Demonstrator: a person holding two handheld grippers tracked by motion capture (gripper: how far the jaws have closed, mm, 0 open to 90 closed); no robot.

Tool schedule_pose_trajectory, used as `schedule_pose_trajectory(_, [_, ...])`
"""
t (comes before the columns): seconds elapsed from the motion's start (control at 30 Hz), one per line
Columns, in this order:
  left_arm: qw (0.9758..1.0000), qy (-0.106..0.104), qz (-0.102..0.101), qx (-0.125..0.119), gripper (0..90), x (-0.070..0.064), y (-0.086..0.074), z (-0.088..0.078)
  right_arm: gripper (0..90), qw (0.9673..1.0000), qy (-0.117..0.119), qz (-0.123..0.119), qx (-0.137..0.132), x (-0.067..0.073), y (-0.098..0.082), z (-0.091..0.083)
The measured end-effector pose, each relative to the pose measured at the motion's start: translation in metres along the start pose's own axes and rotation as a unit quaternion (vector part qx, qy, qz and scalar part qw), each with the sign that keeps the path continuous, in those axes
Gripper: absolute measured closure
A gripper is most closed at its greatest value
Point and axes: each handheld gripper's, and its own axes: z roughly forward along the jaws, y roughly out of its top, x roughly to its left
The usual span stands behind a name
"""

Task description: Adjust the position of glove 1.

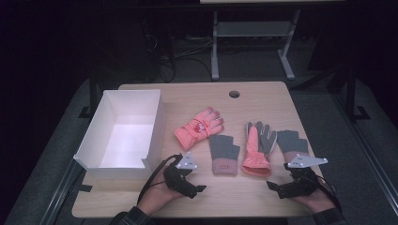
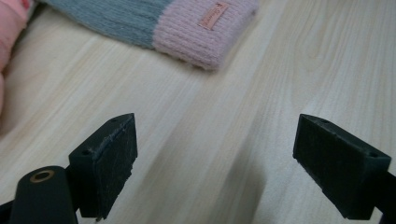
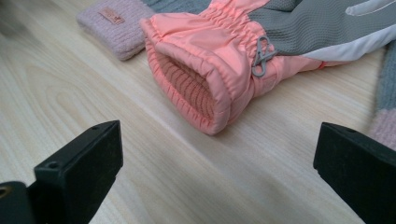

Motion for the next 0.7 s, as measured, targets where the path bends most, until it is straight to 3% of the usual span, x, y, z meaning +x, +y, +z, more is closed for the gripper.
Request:
schedule_pose_trajectory(0.03, [0.9999,-0.003,0.011,0.011,13.2,0.000,0.001,0.000,1.1,1.0000,0.000,0.001,0.000,0.000,0.000,0.000])
schedule_pose_trajectory(0.07, [1.0000,-0.005,0.004,0.004,13.2,-0.001,0.001,0.002,1.1,1.0000,0.000,0.000,0.002,-0.001,0.000,0.001])
schedule_pose_trajectory(0.2, [0.9997,-0.006,0.018,0.015,13.2,-0.003,0.001,0.004,1.1,1.0000,0.002,-0.003,-0.002,0.000,0.002,0.000])
schedule_pose_trajectory(0.47, [1.0000,-0.004,-0.004,0.001,14.0,0.003,0.008,0.003,1.2,1.0000,0.001,0.007,-0.001,-0.001,-0.001,-0.003])
schedule_pose_trajectory(0.63, [0.9999,-0.012,0.006,-0.008,19.1,0.003,0.014,0.003,1.2,1.0000,-0.004,0.008,-0.004,0.000,-0.003,-0.006])
schedule_pose_trajectory(0.7, [0.9998,-0.011,0.001,-0.014,23.9,0.002,0.017,0.004,1.2,0.9999,-0.005,0.008,-0.004,0.001,-0.004,-0.007])
